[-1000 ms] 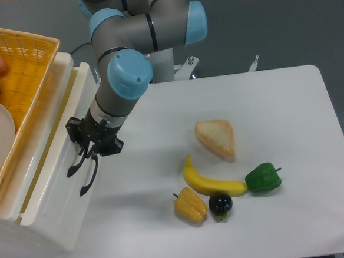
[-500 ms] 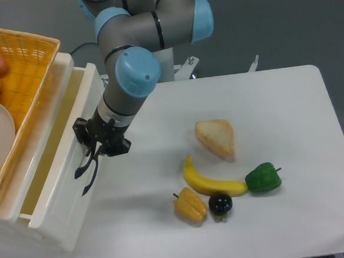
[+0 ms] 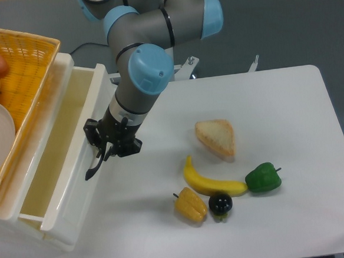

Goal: Slide the top white drawer open
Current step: 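Pull the upper drawer outward by its handle, sliding it open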

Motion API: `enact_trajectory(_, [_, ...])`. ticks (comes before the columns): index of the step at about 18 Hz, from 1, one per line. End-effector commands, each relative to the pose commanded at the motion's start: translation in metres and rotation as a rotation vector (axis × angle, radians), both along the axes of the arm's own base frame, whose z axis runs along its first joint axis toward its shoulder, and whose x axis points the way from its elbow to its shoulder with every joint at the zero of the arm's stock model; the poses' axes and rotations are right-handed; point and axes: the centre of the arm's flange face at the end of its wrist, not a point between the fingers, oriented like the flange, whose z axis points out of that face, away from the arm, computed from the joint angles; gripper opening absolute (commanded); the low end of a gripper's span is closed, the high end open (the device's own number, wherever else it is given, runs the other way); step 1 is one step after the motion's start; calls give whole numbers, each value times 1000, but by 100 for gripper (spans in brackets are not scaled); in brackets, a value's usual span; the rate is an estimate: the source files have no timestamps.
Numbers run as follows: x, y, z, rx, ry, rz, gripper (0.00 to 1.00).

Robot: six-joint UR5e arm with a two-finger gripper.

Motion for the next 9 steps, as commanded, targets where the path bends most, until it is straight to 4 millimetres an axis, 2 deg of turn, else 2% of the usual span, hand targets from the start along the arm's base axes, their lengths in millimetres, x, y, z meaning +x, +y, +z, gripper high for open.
enact_trajectory(9, [-22, -5, 3, 9, 7, 30, 23])
